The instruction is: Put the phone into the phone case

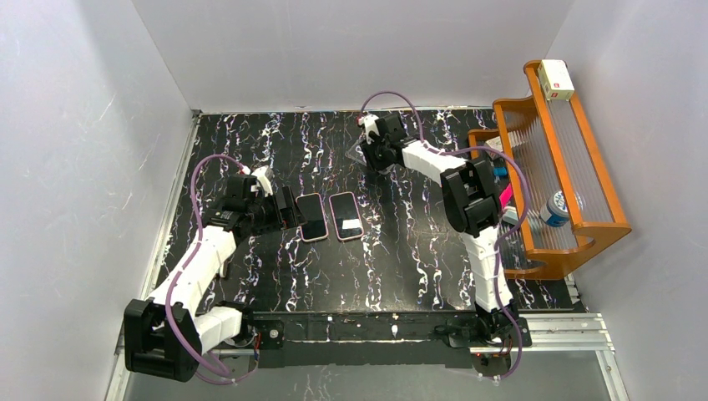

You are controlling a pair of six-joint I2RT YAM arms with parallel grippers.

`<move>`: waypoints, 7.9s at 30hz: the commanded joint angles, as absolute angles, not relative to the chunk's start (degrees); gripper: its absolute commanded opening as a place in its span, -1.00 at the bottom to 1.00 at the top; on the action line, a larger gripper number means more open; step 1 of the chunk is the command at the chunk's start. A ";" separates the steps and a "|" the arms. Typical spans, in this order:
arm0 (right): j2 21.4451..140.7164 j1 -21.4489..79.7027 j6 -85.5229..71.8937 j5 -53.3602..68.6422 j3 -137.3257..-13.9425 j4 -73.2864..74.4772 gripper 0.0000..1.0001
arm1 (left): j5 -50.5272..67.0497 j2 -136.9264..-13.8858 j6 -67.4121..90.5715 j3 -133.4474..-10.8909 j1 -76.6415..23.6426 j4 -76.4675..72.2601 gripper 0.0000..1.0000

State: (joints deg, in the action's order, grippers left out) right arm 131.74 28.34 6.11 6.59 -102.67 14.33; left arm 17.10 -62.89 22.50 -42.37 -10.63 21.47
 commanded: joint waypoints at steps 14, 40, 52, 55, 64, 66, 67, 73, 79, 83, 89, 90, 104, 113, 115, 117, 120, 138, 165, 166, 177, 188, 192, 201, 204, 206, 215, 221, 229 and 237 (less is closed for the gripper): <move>123.79 30.28 -2.14 0.37 -95.59 15.44 -0.97 | 15.27 -60.50 21.71 -42.63 -10.90 23.27 0.96; 94.72 48.27 -48.69 -11.90 -58.08 24.01 -0.97 | 6.91 -59.45 22.28 -43.46 -10.85 26.02 0.96; 87.28 51.67 -55.44 -18.92 -47.71 19.98 -0.97 | 0.79 -60.05 23.64 -44.12 -10.90 27.36 0.96; 85.39 51.68 -54.66 -17.63 -45.75 18.21 -0.84 | 1.09 -61.16 23.66 -44.05 -10.89 27.16 0.96; 79.27 51.68 -46.86 -11.04 -45.79 15.77 0.13 | -10.43 -63.93 25.48 -48.36 -10.84 30.47 0.96; 77.40 51.64 -45.15 -8.98 -45.67 15.13 0.39 | -13.86 -65.04 26.69 -49.69 -10.82 31.45 0.96; 76.37 51.65 -44.31 -7.87 -45.43 14.65 0.52 | -16.11 -65.83 27.69 -50.43 -10.79 31.76 0.96; 69.51 51.68 -38.60 -0.36 -43.19 9.01 0.97 | -29.66 -74.78 40.04 -55.52 -10.13 35.58 0.96; 64.11 51.68 -37.93 1.96 -42.12 8.88 0.97 | -31.76 -79.94 46.07 -57.17 -8.16 34.96 0.96; 61.21 51.68 -38.17 2.45 -39.36 7.68 0.97 | -28.25 -83.94 45.57 -59.63 -5.54 34.36 0.95; 57.12 51.67 -39.95 4.13 -34.60 3.92 0.97 | -24.13 -87.60 44.40 -61.97 -0.37 33.68 0.95; 56.70 51.67 -39.74 4.21 -34.50 3.85 0.97 | -24.15 -88.15 44.13 -62.29 0.86 33.55 0.95; 55.39 51.67 -38.33 2.42 -36.12 5.33 0.97 | -21.31 -94.17 41.17 -62.62 7.56 30.23 0.90; 57.12 51.68 -38.05 3.79 -36.83 4.74 0.97 | -21.56 -97.61 40.59 -62.23 7.97 28.87 0.90; 57.45 51.67 -37.61 3.58 -37.04 5.12 0.97 | -20.95 -98.24 40.49 -61.85 8.67 28.71 0.89; 57.37 51.67 -37.34 2.90 -37.34 6.19 0.97 | -20.21 -98.79 40.49 -61.63 9.18 28.64 0.86; 56.50 51.68 -37.18 2.23 -37.24 6.55 0.97 | -20.26 -99.71 40.15 -61.05 9.31 27.89 0.84; 57.13 51.65 -38.38 2.09 -37.35 6.25 0.97 | -15.16 -102.17 39.18 -58.09 11.78 26.31 0.20; 56.47 51.58 -40.60 -15.61 -40.78 17.94 0.97 | -1.71 -87.50 26.03 -61.04 5.71 34.47 -0.90; 56.61 51.51 -40.23 -16.07 -41.05 18.21 0.97 | -1.16 -87.02 25.94 -61.39 4.92 35.03 -0.92; 56.98 51.24 -40.14 -15.71 -40.70 18.52 0.97 | 5.85 -81.56 24.84 -62.71 -4.00 39.70 -1.00; 57.91 41.44 -35.54 -7.04 -38.05 14.49 0.58 | 11.08 -75.28 30.80 -62.54 -12.15 39.68 -1.00; 58.89 34.38 -33.11 -1.09 -36.04 12.76 0.14 | 9.69 -74.03 34.76 -62.40 -18.46 37.46 -1.00; 62.27 26.89 -29.18 4.15 -32.63 10.83 -0.13 | 6.25 -75.01 42.90 -62.13 -32.95 28.93 -1.00; 64.39 26.70 -28.75 6.27 -31.06 8.64 -0.15 | 4.26 -76.98 43.64 -62.94 -38.51 26.43 -1.00; 65.77 26.66 -28.94 7.40 -30.49 7.92 -0.16 | 2.51 -77.94 44.47 -62.95 -41.56 24.20 -1.00; 67.94 26.68 -30.41 10.66 -27.07 3.13 -0.27 | -1.35 -84.57 45.80 -63.40 -50.50 14.77 -1.00; 67.18 26.70 -31.68 13.47 -24.42 -0.25 -0.42 | -2.95 -87.75 47.05 -63.08 -53.61 8.52 -1.00; 58.53 26.71 -35.12 7.10 -24.66 6.23 -0.28 | -1.15 -91.36 50.09 -64.26 -56.39 2.17 -1.00; 43.19 26.63 -41.55 0.96 -23.68 13.46 -0.19 | 0.00 -97.32 51.60 -65.79 -57.21 -1.84 -1.00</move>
